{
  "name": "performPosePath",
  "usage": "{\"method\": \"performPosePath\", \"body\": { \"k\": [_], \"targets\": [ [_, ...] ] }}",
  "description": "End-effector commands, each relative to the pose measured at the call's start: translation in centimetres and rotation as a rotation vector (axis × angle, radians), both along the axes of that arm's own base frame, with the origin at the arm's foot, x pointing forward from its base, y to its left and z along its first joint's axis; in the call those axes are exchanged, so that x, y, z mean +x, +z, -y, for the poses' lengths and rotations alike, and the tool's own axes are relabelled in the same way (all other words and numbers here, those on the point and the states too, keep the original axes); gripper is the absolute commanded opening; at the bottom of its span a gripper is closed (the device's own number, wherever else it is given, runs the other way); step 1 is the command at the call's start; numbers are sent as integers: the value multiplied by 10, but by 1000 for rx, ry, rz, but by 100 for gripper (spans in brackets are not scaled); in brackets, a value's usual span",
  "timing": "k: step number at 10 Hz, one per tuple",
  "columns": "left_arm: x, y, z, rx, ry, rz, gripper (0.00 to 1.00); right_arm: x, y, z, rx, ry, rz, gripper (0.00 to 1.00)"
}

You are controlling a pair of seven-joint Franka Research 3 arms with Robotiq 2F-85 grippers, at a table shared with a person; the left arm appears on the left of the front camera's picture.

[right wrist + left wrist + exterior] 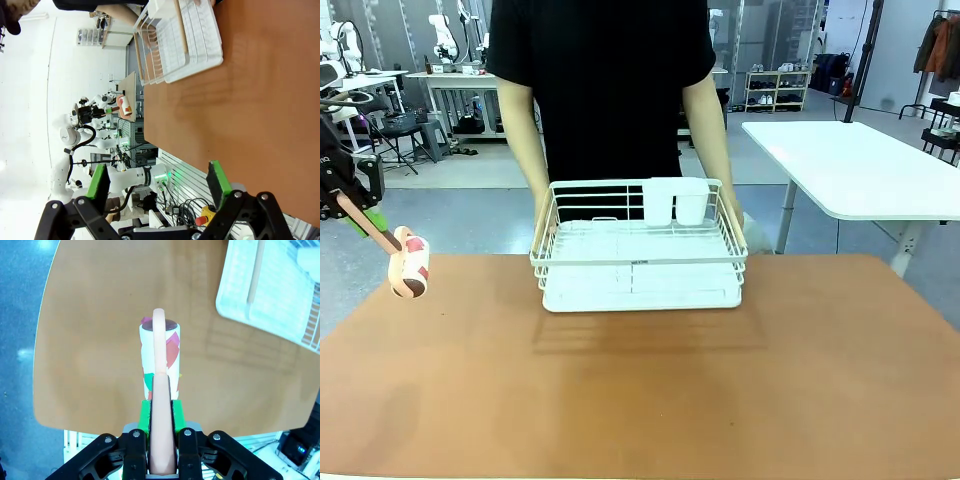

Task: Clean the table.
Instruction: Place the Lint Roller down when the Dish drying rack is positioned in the middle of the table.

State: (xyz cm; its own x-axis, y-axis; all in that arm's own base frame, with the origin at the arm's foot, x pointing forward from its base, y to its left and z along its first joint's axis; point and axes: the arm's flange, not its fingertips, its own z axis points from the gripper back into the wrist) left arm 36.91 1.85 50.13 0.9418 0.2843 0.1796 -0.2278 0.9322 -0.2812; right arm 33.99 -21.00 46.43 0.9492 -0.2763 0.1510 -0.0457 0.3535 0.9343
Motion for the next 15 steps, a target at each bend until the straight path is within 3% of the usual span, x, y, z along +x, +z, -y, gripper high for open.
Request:
{"method": "performPosePath", "body": {
  "k": [1, 15],
  "targets": [
    [-4, 1, 2, -1, 19, -8, 21, -3, 1, -1, 6, 4, 23, 100],
    [-4, 1, 2, -1, 19, -8, 21, -3, 1, -1, 6, 4, 23, 100]
  ]
}}
